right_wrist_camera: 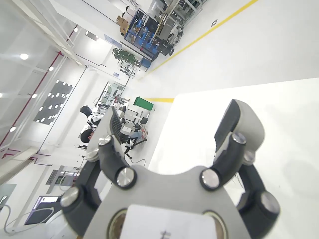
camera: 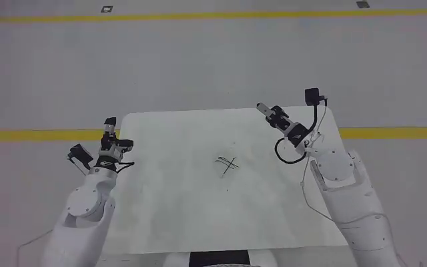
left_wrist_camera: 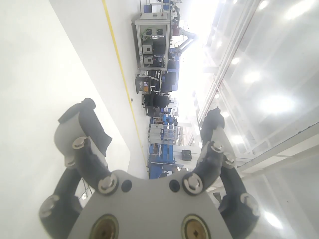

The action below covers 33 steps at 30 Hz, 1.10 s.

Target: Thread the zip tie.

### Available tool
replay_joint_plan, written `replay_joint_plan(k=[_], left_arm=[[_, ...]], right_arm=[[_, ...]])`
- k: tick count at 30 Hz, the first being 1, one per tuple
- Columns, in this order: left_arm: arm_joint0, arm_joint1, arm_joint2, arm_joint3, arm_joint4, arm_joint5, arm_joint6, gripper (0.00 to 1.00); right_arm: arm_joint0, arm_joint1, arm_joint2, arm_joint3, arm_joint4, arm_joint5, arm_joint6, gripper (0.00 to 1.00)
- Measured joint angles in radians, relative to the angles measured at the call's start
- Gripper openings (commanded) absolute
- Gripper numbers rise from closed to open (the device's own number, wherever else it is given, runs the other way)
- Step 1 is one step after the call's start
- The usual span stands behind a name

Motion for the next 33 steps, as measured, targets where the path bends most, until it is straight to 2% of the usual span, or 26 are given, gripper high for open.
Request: replay_joint_plan(k=[6,9,11,14,17,33], left_arm=[[0.0,0.0,0.0,0.0,0.0,0.0,0.0,1.0],[0.0,0.0,0.0,0.0,0.0,0.0,0.0,1.0],[0.0,0.0,0.0,0.0,0.0,0.0,0.0,1.0],[0.0,0.0,0.0,0.0,0.0,0.0,0.0,1.0],[0.0,0.0,0.0,0.0,0.0,0.0,0.0,1.0],[0.0,0.0,0.0,0.0,0.0,0.0,0.0,1.0]], right_arm=[[0.012,0.001,-0.01,-0.01,-0.012,-0.012,0.013,1.0],[0.083,0.001,-0.054,-0.006,-0.07,-0.066,0.106,1.0],[0.14,-0.002,-0.093,0.023,-0.092,-0.082,0.166,1.0],[0.218,-0.01,-0.157,0.072,-0.109,-0.074,0.223,1.0],[0.27,-0.019,-0.219,0.112,-0.142,-0.075,0.24,1.0],[0.272,-0.02,-0.224,0.116,-0.13,-0.078,0.239,1.0]])
